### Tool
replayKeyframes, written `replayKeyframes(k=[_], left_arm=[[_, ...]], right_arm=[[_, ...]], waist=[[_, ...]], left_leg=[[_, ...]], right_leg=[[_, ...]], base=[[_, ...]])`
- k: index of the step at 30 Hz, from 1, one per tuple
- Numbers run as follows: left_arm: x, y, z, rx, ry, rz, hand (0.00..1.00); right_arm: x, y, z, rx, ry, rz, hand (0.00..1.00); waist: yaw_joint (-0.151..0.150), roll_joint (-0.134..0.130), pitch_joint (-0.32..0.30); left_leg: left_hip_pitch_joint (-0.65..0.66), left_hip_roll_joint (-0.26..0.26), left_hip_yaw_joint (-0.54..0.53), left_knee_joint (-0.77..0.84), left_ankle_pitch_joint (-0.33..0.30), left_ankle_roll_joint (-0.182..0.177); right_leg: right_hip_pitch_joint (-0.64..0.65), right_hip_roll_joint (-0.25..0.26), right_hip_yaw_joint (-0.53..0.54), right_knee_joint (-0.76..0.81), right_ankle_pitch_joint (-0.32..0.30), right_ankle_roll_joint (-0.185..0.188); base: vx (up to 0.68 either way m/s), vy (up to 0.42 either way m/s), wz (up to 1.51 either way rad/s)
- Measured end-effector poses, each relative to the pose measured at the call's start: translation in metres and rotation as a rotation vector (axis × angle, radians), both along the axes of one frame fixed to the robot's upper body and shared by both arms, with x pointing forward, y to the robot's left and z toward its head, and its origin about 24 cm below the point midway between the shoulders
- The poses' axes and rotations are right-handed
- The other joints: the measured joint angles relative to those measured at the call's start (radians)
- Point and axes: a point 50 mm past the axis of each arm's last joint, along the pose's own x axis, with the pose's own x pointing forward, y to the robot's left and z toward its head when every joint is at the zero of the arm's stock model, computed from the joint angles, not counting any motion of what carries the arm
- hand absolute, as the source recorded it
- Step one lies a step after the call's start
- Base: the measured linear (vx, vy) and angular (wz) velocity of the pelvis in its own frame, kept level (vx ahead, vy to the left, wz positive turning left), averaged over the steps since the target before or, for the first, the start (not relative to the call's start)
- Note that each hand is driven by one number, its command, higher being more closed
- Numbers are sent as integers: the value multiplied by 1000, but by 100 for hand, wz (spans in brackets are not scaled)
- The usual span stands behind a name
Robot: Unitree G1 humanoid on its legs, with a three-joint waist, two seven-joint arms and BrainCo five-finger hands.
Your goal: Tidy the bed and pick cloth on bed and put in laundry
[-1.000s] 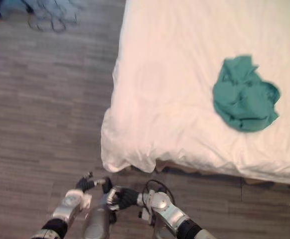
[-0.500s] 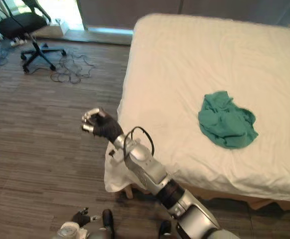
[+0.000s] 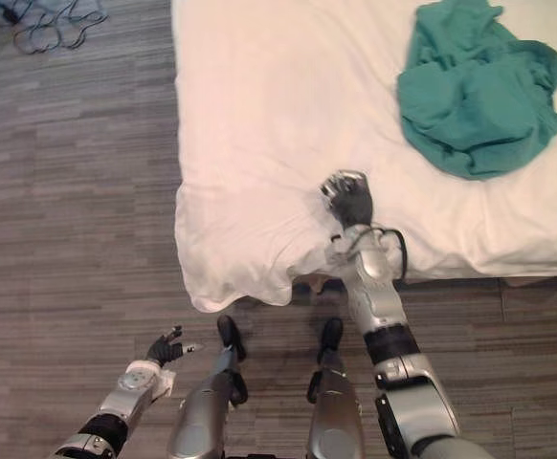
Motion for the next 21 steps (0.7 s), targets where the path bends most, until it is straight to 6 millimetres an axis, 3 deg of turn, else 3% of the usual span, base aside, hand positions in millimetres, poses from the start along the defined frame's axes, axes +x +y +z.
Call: replayKeyframes(k=[2, 3, 5, 6, 7, 9, 10, 12, 14, 15, 16, 17, 18, 19, 20, 21], left_arm=[[-3, 6, -1, -9, 20, -4, 0], [-5, 9, -2, -7, 29, -6, 0], [-23, 22, -11, -10, 80, 12, 0], [-28, 24, -14, -10, 94, 16, 0], [-40, 26, -20, -6, 128, 15, 0], [-56, 30, -29, -17, 163, 42, 0], [-76, 30, -38, -40, 192, 89, 0], [-93, 28, -45, -62, 208, 125, 0], [-114, 26, -52, -89, 219, 175, 0], [-121, 24, -55, -98, 227, 188, 0], [-137, 18, -60, -121, 251, 207, 0], [-152, 11, -66, -144, 280, 222, 0], [-156, 8, -67, -151, 286, 223, 0], [-154, 7, -67, -143, 283, 200, 0], [-148, 6, -65, -129, 267, 168, 0], [-143, 3, -65, -121, 261, 141, 0]], right_arm=[[-70, -35, -63, 78, 273, -152, 100], [-86, -40, -73, 89, 320, -176, 100], [-148, -50, -101, 126, 475, -241, 100], [-160, -51, -106, 137, 505, -255, 100], [-186, -51, -116, 144, 581, -270, 100], [-209, -44, -125, 140, 668, -254, 100], [-220, -33, -132, 135, 728, -207, 0], [-221, -18, -139, 147, 761, -158, 0], [-219, -4, -145, 138, 796, -61, 0], [-219, -3, -146, 136, 799, -48, 0], [-216, -5, -145, 112, 804, -23, 0], [-208, -10, -143, 91, 798, 4, 0], [-204, -11, -142, 88, 789, 11, 0], [-199, -9, -142, 94, 777, 17, 0], [-197, -5, -142, 105, 766, 17, 0], [-197, -4, -142, 118, 747, 1, 0]], waist=[[-21, -15, -45], [-23, -19, -51], [-35, -30, -95], [-37, -31, -110], [-43, -26, -142], [-44, -23, -168], [-42, -14, -193], [-36, -19, -209], [-7, -28, -221], [0, -28, -223], [20, -4, -237], [31, 30, -250], [31, 38, -254], [29, 24, -257], [25, -4, -267], [23, -26, -262]], left_leg=[[38, 5, 24, 0, -16, -11], [55, 6, 34, 0, -20, -11], [131, 14, 93, 0, -43, -26], [146, 15, 111, 0, -47, -29], [176, 19, 139, 0, -57, -34], [221, 22, 168, 1, -67, -38], [264, 28, 179, 5, -87, -44], [269, 43, 155, 87, -131, -30], [230, 83, 25, 308, -237, 47], [217, 91, -23, 356, -267, 64], [212, 99, -117, 401, -332, 75], [241, 103, -187, 383, -408, 58], [256, 101, -197, 359, -444, 46], [266, 84, -185, 328, -464, -17], [264, 58, -148, 323, -458, -19], [267, 49, -104, 326, -452, -43]], right_leg=[[30, 5, 8, -2, -14, 0], [41, 7, 16, -2, -15, -1], [87, 19, 50, -5, -24, -6], [95, 21, 57, -7, -28, -8], [113, 28, 73, -8, -35, -8], [141, 37, 98, -13, -39, -10], [166, 49, 126, -13, -44, -14], [188, 49, 163, -12, -46, -16], [202, 52, 235, 1, -46, -17], [202, 56, 256, 4, -48, -19], [195, 77, 307, -1, -48, -20], [175, 111, 366, -10, -44, -2], [166, 125, 389, -14, -37, 5], [147, 131, 418, -21, -21, 13], [125, 110, 436, -35, 11, 8], [103, 93, 432, -40, 31, -3]], base=[[153, -19, -18], [115, -8, -31], [133, -8, -60], [156, -13, -62], [99, -13, -39], [100, -20, -52], [73, -17, -55], [53, -13, -55], [-1, -21, -82], [-52, 13, -97], [-127, 106, -143], [-147, 141, -153], [-154, 176, -144], [-142, 179, -113], [-125, 171, -121], [-114, 138, -100]])
